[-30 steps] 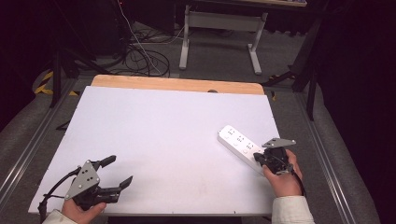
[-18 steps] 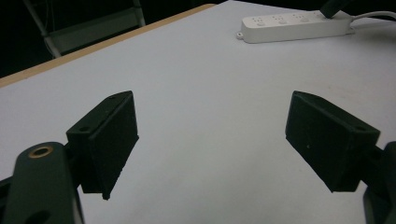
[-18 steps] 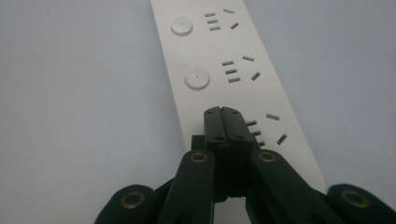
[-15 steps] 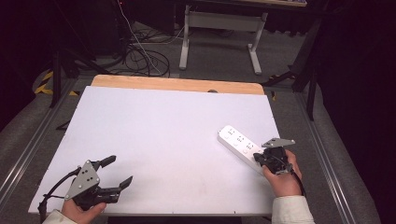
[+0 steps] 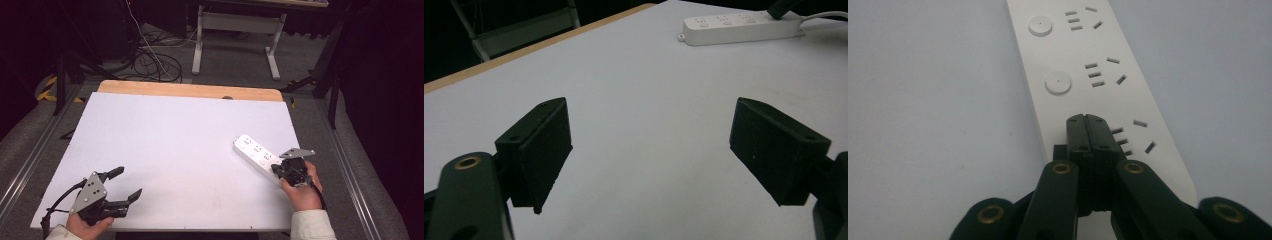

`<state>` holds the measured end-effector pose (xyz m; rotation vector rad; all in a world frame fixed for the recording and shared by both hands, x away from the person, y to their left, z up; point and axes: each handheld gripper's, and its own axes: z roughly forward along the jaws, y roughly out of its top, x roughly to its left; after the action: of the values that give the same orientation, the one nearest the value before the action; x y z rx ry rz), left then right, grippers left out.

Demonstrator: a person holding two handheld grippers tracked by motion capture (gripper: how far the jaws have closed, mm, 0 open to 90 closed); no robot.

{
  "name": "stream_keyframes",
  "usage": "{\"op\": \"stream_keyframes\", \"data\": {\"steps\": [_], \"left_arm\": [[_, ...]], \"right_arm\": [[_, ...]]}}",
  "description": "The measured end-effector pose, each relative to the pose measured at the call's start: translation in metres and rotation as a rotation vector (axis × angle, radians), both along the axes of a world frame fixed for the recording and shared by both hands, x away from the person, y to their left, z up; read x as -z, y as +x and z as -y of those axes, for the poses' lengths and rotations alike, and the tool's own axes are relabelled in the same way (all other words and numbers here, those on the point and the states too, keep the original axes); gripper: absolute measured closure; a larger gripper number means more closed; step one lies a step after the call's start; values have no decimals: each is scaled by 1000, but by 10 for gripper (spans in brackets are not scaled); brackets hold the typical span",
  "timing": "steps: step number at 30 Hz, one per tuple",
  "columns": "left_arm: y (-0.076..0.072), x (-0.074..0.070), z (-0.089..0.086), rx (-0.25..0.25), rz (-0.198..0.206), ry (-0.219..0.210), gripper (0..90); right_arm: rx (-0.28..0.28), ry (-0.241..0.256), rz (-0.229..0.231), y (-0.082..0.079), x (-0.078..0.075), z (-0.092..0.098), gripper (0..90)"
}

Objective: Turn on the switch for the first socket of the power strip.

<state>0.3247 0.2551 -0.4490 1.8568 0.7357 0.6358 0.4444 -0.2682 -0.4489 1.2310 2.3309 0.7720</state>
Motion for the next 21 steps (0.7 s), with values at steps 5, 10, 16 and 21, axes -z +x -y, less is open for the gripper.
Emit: {"op": "stream_keyframes", "data": {"steps": [5, 10, 16, 21], "left_arm": [[0, 0, 0, 0, 2, 1, 176], [0, 0, 0, 1, 5, 4, 176], [0, 0, 0, 1, 1, 2, 176], [1, -1, 0, 1, 0, 0, 176]], "right_arm": [[5, 6, 3, 0, 1, 1, 900], [5, 13, -3, 0, 1, 2, 900], [4, 10, -3, 0, 1, 1, 900], [10, -9, 31, -3, -3, -1, 900]]}}
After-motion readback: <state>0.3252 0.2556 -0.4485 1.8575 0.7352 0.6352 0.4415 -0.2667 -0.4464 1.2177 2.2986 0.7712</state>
